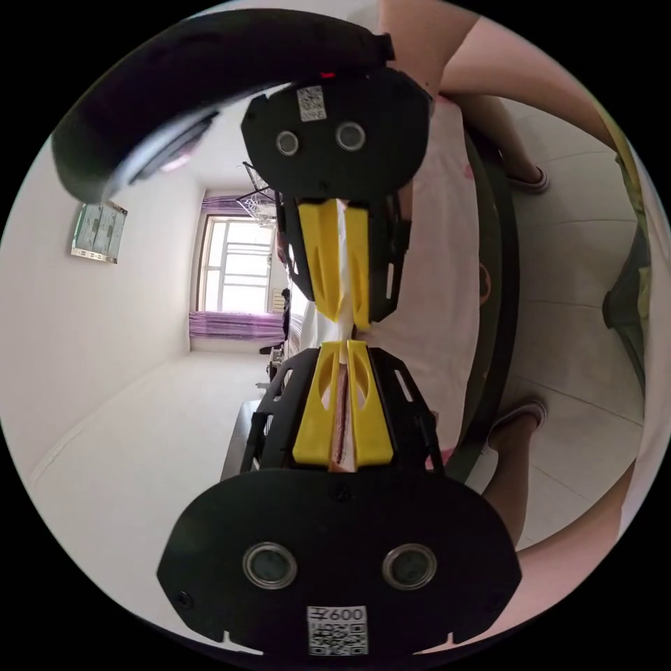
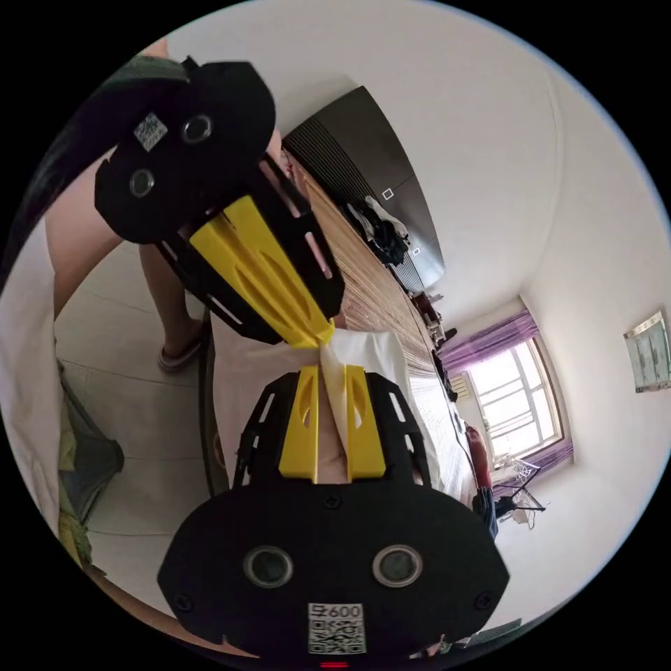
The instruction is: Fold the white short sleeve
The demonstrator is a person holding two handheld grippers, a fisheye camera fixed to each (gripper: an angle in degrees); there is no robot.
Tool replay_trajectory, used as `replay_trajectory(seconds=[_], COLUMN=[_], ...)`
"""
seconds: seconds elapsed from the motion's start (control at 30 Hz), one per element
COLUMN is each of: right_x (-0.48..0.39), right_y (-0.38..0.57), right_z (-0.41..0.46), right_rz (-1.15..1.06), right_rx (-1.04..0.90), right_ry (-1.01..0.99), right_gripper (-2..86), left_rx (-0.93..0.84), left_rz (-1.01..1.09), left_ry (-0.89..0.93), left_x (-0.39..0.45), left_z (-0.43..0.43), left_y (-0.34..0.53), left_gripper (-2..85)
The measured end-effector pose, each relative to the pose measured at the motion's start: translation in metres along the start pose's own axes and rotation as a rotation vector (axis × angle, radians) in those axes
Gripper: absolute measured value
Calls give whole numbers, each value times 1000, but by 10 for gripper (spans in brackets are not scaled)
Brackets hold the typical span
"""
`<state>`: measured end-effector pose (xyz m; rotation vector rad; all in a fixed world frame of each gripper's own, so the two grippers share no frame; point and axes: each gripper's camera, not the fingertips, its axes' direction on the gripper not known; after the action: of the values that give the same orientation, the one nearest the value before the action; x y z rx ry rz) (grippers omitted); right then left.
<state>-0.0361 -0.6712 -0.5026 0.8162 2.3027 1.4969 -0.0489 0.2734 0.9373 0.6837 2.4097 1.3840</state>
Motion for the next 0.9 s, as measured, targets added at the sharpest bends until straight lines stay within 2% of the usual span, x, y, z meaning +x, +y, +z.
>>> replay_trajectory(seconds=[0.27, 0.37, 0.43, 0.53, 0.6, 0.7, 0.9], right_x=[28, 50, 65, 92, 109, 137, 165], right_y=[-14, -8, -2, 11, 21, 38, 61], right_z=[-8, -12, -13, -13, -11, -7, -1], right_rz=[82, 178, 241, 346, 398, 473, 494], right_rx=[-4, 27, 47, 86, 107, 142, 162], right_ry=[-19, -41, -60, -99, -138, -193, -241], right_gripper=[-8, -8, -8, -8, -8, -8, -8], left_rx=[-12, -34, -40, -9, 26, 118, 313], left_rz=[-7, -89, -207, -576, -688, -682, -643], left_ry=[-52, -15, 59, 263, 304, 278, 386], left_x=[16, 11, -5, -58, -74, -80, -86], left_z=[1, 14, 25, 56, 74, 96, 154], left_y=[35, 49, 60, 104, 131, 163, 206], left_gripper=[60, 74, 85, 111, 122, 122, 112])
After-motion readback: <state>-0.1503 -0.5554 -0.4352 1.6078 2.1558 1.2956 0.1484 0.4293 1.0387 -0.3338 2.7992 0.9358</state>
